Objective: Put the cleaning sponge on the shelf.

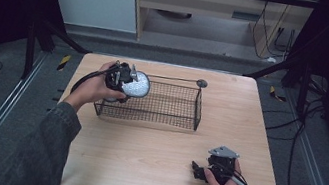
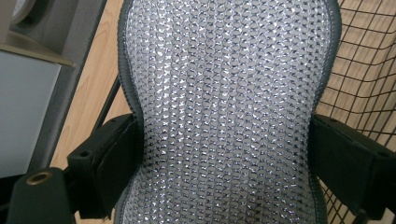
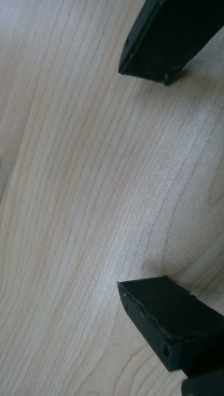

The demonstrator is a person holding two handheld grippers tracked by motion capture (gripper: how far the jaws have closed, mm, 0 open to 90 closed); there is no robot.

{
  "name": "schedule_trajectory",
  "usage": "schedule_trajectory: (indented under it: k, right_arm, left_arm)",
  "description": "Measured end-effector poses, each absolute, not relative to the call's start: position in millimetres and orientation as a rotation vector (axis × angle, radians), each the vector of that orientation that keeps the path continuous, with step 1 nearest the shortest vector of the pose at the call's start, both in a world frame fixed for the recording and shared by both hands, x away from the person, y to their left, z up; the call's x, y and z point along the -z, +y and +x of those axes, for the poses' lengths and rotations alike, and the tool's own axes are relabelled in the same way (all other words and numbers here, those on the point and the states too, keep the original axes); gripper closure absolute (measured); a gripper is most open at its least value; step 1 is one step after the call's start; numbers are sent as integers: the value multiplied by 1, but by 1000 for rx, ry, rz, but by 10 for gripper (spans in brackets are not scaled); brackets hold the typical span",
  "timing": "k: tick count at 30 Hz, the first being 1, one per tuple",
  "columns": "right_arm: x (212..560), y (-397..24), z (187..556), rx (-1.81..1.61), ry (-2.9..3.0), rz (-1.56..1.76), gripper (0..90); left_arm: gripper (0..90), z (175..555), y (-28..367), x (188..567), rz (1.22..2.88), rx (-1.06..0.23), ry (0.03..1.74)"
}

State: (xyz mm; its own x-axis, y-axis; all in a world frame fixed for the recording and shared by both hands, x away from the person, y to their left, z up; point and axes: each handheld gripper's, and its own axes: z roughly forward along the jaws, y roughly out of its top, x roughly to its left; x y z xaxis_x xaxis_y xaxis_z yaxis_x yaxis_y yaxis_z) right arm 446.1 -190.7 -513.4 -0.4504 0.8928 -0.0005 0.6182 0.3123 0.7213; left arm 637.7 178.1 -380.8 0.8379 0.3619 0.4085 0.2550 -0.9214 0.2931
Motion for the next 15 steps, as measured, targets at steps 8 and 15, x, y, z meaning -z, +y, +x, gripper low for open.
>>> schedule_trajectory:
  k: [8,15]
  right_arm:
    - [513,-191,446,-930,2183,1343,4]
    - [513,-191,446,-930,2183,1344,4]
  left_arm:
    - [105,638,182,388,2807,-641,473]
    - [93,641,187,391,2806,-606,499]
